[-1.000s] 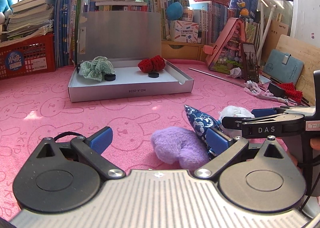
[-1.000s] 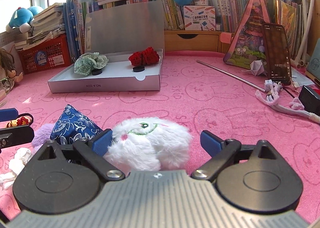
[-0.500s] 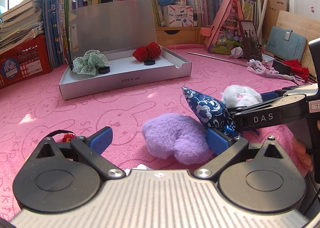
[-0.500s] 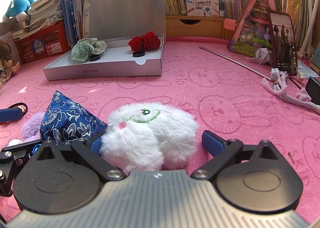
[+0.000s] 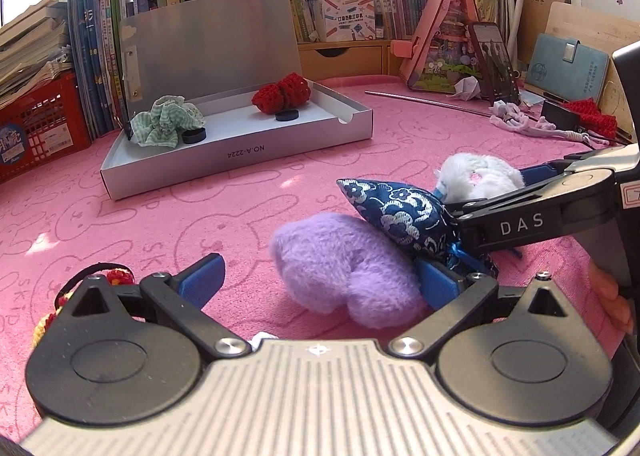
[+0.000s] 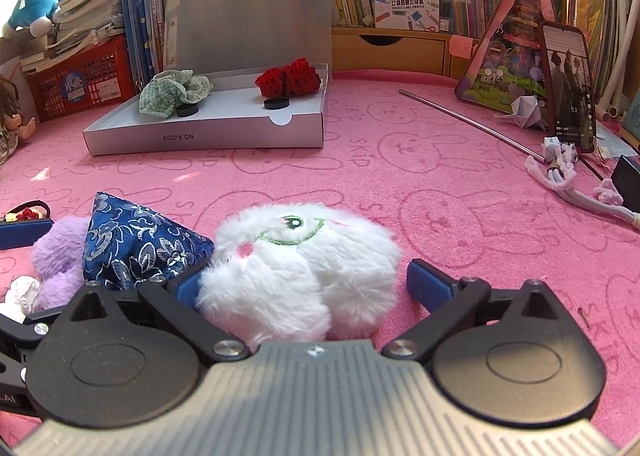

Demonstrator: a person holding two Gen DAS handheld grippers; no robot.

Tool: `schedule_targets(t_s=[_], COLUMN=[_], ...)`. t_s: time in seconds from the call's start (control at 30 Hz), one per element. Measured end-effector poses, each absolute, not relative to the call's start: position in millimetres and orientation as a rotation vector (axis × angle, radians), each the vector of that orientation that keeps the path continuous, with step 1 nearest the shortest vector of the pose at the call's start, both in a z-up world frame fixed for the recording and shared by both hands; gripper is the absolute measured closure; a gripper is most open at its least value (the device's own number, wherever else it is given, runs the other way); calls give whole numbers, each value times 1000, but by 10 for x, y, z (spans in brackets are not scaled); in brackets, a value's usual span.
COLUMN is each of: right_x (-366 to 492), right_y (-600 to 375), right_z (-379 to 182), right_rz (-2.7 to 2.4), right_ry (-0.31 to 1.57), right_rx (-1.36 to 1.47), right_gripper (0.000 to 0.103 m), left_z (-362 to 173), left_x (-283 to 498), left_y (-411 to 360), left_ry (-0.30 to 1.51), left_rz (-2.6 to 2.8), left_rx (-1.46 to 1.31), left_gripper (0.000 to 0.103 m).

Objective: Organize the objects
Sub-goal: 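Close the left tool on the purple plush heart while the right tool grasps the white fluffy ball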

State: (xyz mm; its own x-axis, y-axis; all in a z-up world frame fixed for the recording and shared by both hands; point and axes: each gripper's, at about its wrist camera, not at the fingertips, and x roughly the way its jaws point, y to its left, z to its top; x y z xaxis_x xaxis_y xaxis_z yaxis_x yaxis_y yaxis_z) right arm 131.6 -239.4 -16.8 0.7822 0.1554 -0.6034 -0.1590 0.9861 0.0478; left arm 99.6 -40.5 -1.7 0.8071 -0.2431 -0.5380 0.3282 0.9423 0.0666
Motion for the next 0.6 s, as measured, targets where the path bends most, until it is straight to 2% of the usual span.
schedule_targets(t_s=[0.6], right_x=[1342], right_y=[-2337], right_z=[-178], right_rz=[152], right_ry=[660], right_rx=[-31], right_gripper=[0], left_z=[-75], left_x=[1028], left_y=[-412], left_ry=[580], left_rz=[-279], left_rx=[157], left_gripper=[1])
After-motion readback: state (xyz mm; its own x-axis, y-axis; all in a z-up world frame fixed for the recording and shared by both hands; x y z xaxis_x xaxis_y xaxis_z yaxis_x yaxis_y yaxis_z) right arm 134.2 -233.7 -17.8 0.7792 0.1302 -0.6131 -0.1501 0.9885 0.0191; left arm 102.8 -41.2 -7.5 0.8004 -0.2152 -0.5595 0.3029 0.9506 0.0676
